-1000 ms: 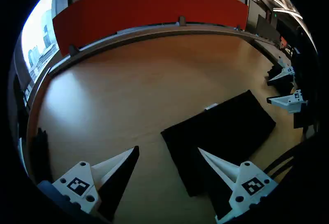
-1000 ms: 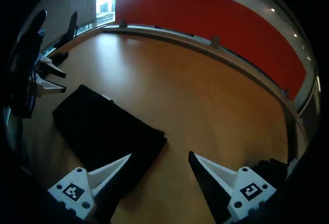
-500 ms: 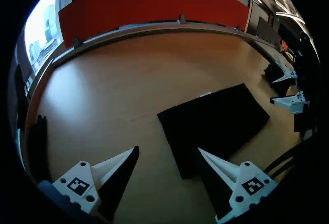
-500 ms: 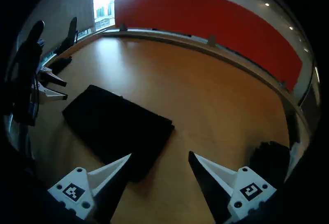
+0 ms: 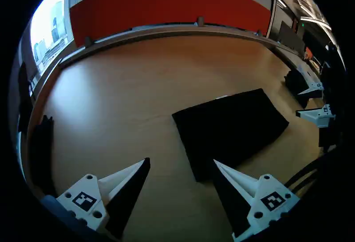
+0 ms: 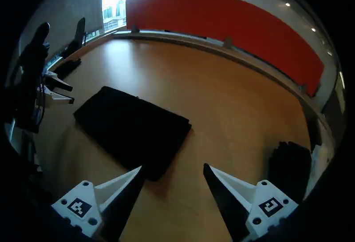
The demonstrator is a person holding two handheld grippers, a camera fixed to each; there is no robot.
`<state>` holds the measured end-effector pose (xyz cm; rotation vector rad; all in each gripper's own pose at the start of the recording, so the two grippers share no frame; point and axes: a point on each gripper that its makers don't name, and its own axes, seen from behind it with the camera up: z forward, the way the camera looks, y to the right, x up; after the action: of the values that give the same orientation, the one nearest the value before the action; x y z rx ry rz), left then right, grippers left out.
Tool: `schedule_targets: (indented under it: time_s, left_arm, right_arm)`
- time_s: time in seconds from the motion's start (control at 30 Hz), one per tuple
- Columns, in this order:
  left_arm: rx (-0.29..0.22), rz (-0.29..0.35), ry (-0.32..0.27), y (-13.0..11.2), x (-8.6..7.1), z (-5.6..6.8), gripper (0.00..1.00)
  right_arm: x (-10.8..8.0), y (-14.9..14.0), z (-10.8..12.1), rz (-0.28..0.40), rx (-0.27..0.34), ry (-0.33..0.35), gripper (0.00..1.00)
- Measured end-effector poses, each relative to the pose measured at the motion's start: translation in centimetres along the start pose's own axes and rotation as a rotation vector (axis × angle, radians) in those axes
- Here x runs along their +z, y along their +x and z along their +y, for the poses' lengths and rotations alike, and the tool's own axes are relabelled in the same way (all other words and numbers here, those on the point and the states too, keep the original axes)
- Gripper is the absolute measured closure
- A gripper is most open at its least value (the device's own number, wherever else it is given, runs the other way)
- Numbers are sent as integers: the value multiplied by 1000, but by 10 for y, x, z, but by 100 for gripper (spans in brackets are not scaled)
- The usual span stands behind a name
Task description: Fold towel
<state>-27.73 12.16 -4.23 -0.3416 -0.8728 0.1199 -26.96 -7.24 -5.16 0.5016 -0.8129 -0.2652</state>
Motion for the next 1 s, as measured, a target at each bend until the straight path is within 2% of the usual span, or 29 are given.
schedule_targets:
  time_s: [0.3, 0.6, 0.77, 1.0]
  left_arm:
    - [-42, 8, 37, -13, -17, -12, 5]
    - [-96, -1, 86, -38, -41, -31, 5]
    - [-123, -2, 105, -49, -52, -36, 5]
    - [-161, 0, 122, -60, -65, -38, 5]
  right_arm:
    - [3, 1, -9, 4, -29, 35, 2]
    - [7, -2, -21, -9, -74, 82, 3]
    - [9, -4, -25, -20, -99, 100, 3]
    - [13, -15, -31, -51, -141, 135, 9]
